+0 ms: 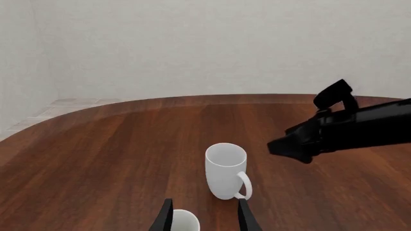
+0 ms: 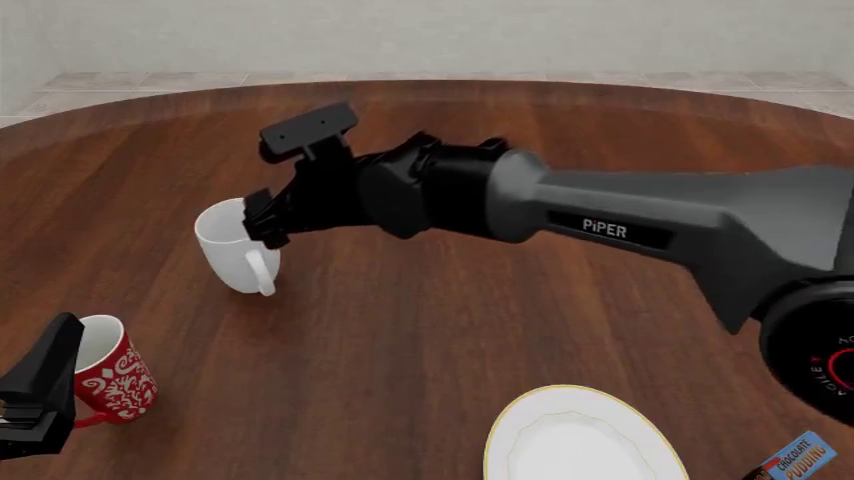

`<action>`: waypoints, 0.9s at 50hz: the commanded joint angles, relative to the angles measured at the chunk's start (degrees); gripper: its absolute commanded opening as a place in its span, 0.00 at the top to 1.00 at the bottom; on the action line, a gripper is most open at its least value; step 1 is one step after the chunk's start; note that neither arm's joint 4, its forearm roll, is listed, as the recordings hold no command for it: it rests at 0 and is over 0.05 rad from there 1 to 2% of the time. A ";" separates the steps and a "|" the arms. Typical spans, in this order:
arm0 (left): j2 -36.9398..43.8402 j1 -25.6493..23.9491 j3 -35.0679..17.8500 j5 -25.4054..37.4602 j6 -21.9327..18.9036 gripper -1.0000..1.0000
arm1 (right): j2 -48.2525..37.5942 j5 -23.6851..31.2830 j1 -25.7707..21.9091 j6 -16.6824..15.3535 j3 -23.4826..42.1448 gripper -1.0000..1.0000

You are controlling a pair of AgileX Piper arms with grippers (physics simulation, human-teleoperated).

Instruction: Put the white mug on the plate.

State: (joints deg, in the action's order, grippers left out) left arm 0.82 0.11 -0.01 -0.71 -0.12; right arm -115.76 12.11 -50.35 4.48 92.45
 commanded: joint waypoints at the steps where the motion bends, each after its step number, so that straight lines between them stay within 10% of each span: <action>1: -0.20 -0.03 -0.03 0.21 -0.01 0.00 | -1.82 -0.01 -0.12 0.42 1.50 0.00; 45: -0.22 -0.04 -0.03 0.21 -0.03 0.00 | -10.01 -0.38 -0.66 3.17 7.28 0.00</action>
State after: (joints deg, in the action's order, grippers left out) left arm 0.82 0.11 -0.01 -0.71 -0.12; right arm -124.02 11.79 -50.97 7.15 98.63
